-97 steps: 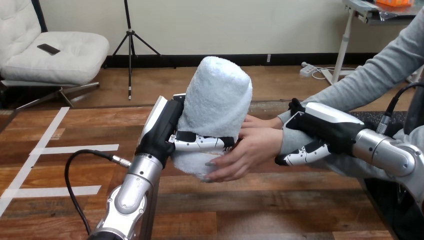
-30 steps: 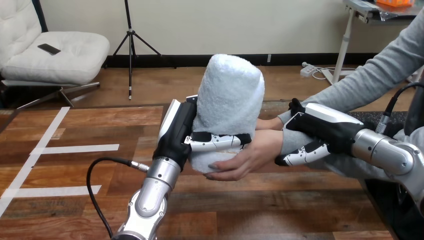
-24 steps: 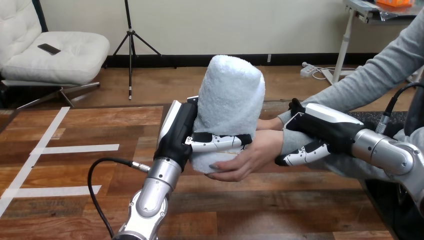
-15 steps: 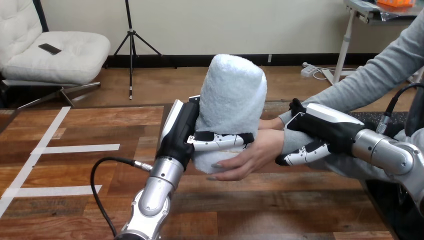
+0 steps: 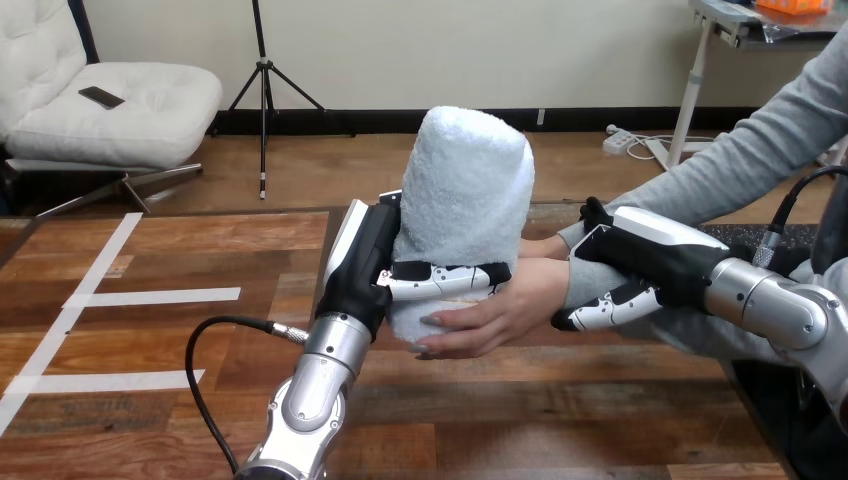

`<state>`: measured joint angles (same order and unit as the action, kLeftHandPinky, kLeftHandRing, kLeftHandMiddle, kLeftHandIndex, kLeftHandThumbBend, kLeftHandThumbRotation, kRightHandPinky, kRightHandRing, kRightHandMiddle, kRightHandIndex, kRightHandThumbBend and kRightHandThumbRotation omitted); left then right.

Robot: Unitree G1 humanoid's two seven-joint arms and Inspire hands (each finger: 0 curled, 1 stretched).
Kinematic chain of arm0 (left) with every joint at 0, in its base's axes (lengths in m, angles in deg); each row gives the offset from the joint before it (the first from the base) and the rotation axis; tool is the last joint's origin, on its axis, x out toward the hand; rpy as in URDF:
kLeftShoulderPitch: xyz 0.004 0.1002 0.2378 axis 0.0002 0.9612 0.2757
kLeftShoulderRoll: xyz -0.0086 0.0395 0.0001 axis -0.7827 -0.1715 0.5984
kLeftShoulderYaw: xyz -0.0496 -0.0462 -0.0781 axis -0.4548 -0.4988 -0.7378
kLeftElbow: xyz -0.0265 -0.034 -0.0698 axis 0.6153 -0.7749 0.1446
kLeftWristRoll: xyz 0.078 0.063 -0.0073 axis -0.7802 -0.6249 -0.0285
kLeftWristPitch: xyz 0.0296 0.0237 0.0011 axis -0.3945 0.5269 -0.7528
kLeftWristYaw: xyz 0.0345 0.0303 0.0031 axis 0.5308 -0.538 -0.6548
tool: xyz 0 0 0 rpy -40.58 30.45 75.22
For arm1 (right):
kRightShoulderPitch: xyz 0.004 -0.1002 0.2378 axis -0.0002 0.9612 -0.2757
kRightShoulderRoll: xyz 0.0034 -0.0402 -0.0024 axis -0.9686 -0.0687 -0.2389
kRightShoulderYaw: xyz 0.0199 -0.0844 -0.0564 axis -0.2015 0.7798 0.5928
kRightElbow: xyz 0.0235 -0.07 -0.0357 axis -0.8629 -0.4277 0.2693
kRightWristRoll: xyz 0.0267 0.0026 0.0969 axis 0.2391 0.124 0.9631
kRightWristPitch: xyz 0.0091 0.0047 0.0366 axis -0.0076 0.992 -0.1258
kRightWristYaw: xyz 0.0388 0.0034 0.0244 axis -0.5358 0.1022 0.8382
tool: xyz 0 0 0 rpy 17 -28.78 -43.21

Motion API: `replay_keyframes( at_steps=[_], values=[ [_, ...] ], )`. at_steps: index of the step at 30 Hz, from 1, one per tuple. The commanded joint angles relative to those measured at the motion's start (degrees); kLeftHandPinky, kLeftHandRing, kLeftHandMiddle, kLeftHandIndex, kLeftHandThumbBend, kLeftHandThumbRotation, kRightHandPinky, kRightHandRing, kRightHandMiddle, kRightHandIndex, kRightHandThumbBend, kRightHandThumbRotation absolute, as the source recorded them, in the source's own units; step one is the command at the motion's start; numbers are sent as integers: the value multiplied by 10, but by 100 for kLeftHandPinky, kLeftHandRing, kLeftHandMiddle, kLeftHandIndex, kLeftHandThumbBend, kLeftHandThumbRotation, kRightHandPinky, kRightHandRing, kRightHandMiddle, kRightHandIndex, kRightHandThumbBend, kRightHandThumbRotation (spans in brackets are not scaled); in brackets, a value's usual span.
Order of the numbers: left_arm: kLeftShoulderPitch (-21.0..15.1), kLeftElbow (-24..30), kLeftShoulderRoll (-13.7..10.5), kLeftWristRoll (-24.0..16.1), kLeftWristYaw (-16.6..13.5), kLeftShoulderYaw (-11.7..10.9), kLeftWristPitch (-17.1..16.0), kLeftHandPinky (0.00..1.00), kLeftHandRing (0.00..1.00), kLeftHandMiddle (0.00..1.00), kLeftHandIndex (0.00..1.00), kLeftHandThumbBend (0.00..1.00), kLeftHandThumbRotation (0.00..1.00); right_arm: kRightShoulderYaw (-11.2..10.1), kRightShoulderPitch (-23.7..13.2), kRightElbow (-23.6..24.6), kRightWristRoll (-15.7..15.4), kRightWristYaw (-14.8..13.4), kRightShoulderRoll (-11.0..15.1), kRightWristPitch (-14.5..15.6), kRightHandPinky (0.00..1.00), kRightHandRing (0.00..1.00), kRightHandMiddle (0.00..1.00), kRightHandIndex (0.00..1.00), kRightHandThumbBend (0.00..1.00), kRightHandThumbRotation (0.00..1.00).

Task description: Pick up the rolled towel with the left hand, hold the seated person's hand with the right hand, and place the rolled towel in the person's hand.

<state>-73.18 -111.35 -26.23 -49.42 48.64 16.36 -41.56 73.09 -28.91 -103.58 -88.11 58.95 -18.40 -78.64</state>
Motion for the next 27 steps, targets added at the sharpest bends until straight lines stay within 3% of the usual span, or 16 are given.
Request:
replay_keyframes(
  at_steps=[1,27],
  values=[
    [-53,1,27,-2,5,11,-5,32,37,41,43,58,0,-16,-18,35,15,-10,-22,-15,28,32,37,40,61,37],
    [-52,1,30,2,9,11,0,31,36,41,43,60,0,-17,-21,32,15,-13,-18,-20,26,30,36,39,61,36]
  ],
)
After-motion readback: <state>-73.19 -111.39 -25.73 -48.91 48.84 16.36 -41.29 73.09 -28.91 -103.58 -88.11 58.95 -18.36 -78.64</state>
